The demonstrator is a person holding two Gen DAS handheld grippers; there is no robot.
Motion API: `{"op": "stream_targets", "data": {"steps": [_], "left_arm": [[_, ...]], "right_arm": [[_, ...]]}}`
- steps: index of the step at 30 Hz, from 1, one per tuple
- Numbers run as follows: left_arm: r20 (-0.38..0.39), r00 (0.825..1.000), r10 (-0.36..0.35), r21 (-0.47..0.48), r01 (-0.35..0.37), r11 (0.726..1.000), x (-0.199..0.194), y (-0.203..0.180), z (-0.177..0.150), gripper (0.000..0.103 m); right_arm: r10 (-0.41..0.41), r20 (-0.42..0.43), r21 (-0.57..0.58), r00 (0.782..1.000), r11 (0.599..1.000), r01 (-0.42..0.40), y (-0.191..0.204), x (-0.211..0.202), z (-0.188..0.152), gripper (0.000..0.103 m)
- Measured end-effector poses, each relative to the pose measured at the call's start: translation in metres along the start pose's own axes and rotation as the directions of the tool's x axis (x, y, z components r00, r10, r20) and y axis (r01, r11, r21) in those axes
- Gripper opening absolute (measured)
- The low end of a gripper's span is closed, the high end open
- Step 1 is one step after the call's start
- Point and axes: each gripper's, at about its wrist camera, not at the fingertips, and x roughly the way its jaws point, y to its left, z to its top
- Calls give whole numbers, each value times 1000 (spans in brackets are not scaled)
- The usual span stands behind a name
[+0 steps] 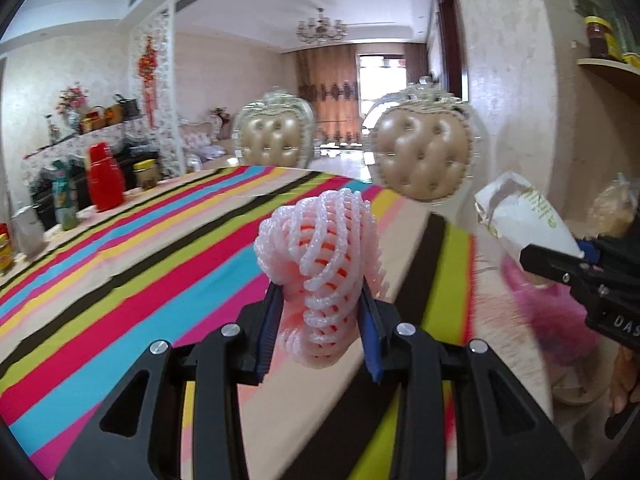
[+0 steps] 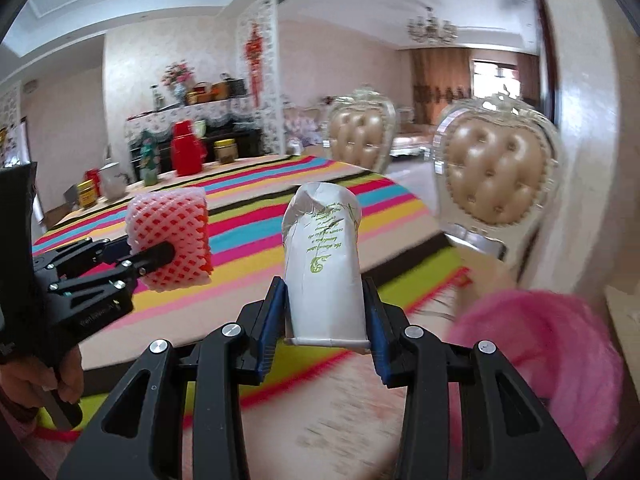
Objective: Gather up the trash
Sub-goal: 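Carry the pink foam sleeve and paper cup over to the pink trash bin, then open both tools to drop the pink sleeve and paper cup into the bin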
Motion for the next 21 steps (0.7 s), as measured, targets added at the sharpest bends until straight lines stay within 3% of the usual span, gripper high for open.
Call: {"op": "stream_targets", "data": {"steps": [5, 12, 21], "left_arm": [[-12, 994, -111, 20, 111, 994, 17, -46, 9, 35], [-34, 961, -274, 39, 275, 961, 46, -116, 27, 36], [-72, 911, -406, 71, 410, 909, 76, -190, 44, 36]], "right_arm": [[-125, -9, 45, 992, 991, 125, -51, -17, -16, 38], [-251, -49, 134, 967, 957, 256, -122, -29, -39, 39], [-289, -95, 209, 953, 930, 303, -179, -26, -64, 44]]}}
